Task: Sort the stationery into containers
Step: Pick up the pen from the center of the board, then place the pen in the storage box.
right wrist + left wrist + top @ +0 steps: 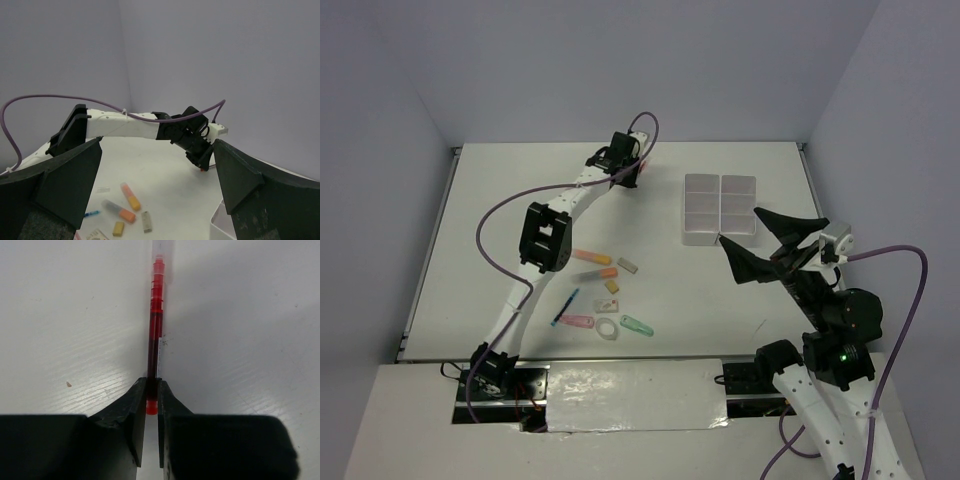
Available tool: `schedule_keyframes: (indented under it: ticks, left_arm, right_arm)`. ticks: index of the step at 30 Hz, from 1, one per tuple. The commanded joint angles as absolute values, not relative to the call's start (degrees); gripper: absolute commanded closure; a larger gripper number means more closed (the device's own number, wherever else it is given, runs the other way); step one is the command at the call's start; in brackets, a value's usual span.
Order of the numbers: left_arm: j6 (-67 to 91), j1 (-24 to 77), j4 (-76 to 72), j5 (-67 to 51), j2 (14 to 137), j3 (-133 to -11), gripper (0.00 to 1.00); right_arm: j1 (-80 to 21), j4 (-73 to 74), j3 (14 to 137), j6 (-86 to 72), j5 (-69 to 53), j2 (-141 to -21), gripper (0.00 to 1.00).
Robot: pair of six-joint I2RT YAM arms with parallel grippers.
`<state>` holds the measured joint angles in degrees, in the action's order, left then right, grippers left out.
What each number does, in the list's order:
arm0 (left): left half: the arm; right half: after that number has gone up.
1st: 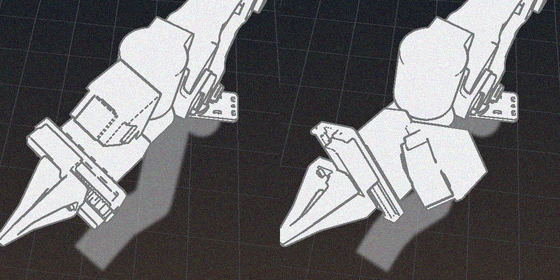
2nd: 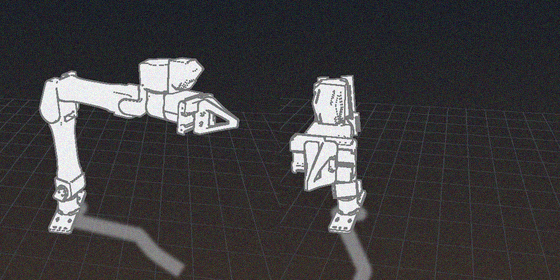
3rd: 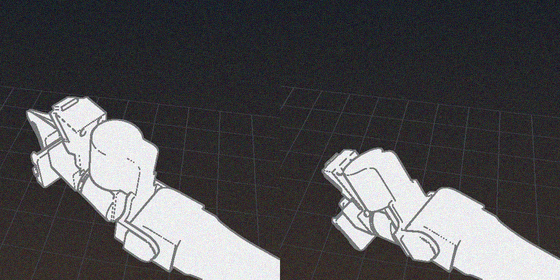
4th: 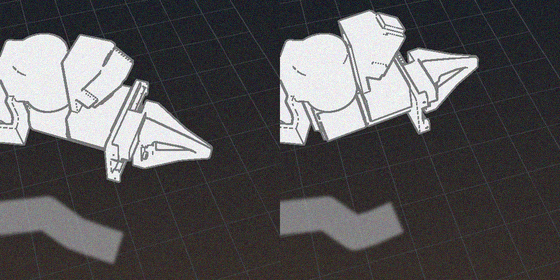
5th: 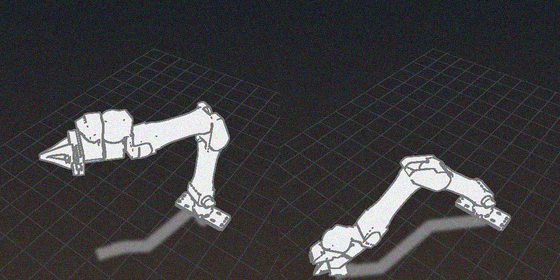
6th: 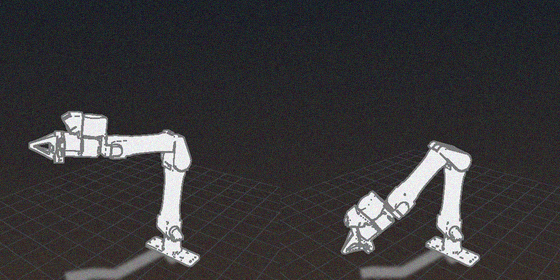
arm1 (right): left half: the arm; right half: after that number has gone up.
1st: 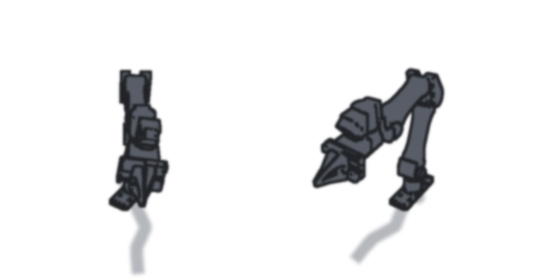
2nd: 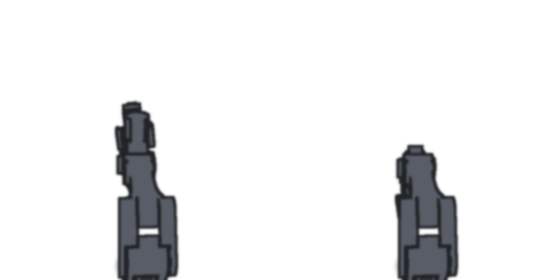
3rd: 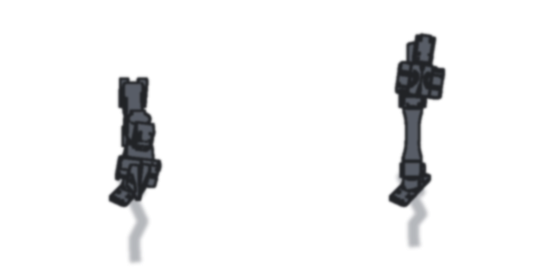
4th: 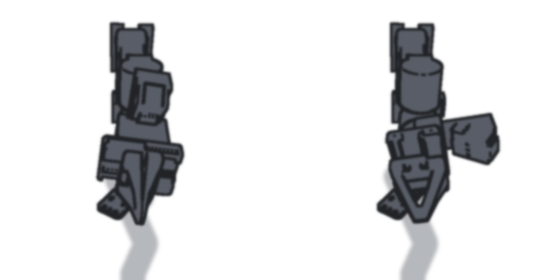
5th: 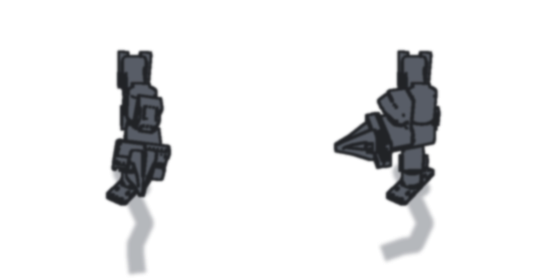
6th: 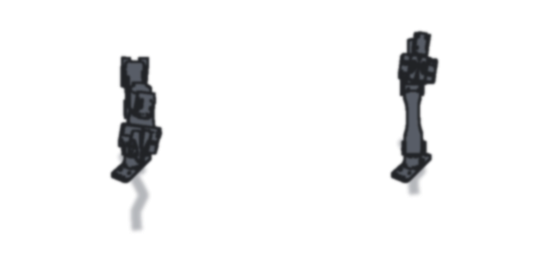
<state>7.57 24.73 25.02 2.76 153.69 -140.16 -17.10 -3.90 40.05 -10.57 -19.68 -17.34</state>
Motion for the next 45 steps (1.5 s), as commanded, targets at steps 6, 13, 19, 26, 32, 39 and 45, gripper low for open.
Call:
schedule_keyframes:
  ticks: [6,13,19,26,32,39,45]
  left_arm:
    - [7.9,25.8,26.4,3.0,151.6,-132.6,1.00]
    - [14.8,25.8,4.9,4.1,127.8,-100.8,1.00]
    - [17.5,25.8,-7.6,3.3,112.4,-86.3,1.00]
    - [20.2,25.8,-11.2,-0.6,102.0,-76.9,1.00]
    - [23.6,27.6,-20.9,-6.1,88.6,-65.2,1.00]
    - [25.0,36.0,-25.6,-6.0,73.8,-54.1,1.00]
    - [26.5,39.4,-28.6,-5.6,68.3,-48.8,1.00]
  right_arm:
    - [-17.3,-6.4,39.4,-10.4,-18.5,-18.0,0.00]
    - [-17.3,-3.6,42.1,-12.2,-15.0,-25.7,0.00]
    - [-17.2,-4.9,42.3,-14.1,-14.5,-31.4,0.00]
    - [-17.1,-5.3,43.3,-18.4,-12.1,-36.8,0.00]
    - [-17.1,-8.2,44.8,-25.3,-12.2,-41.6,0.00]
    - [-17.1,-14.8,49.5,-36.6,-17.8,-54.8,0.00]
    - [-17.7,-19.7,51.1,-42.2,-21.9,-58.9,0.03]
